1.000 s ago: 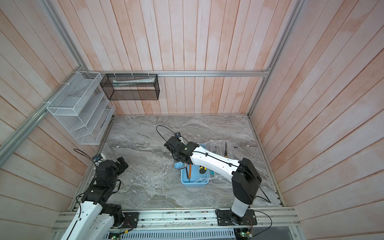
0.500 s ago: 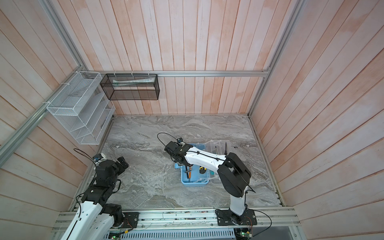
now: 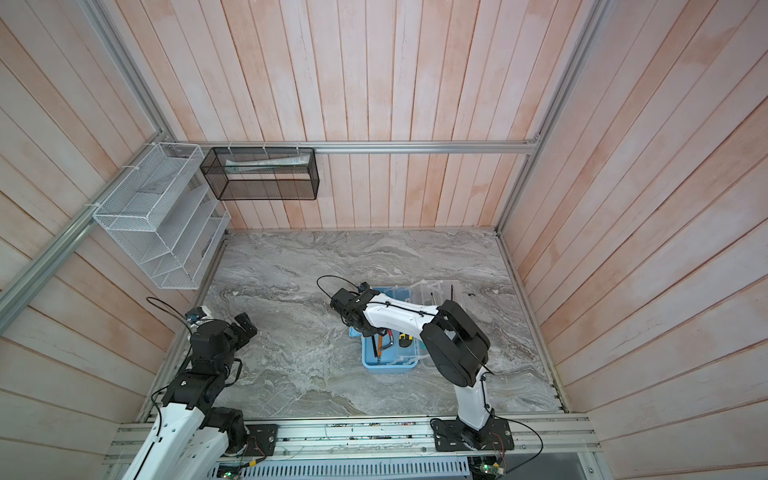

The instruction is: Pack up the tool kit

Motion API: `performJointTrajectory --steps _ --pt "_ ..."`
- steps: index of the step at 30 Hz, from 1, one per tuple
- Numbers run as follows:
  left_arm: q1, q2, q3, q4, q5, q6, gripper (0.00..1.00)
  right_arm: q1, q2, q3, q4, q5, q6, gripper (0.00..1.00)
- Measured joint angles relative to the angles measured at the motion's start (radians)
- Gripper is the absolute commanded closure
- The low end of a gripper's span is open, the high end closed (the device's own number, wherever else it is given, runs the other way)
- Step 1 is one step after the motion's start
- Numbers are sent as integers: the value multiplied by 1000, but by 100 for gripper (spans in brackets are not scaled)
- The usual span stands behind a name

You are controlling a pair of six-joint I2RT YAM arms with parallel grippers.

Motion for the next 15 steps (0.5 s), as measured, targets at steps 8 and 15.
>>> performJointTrajectory --steps 8,15 --pt "0 0 0 0 0 0 0 -8 29 25 -22 8 -5 100" --pt "0 -4 0 1 4 16 0 -24 62 27 -28 10 -3 94"
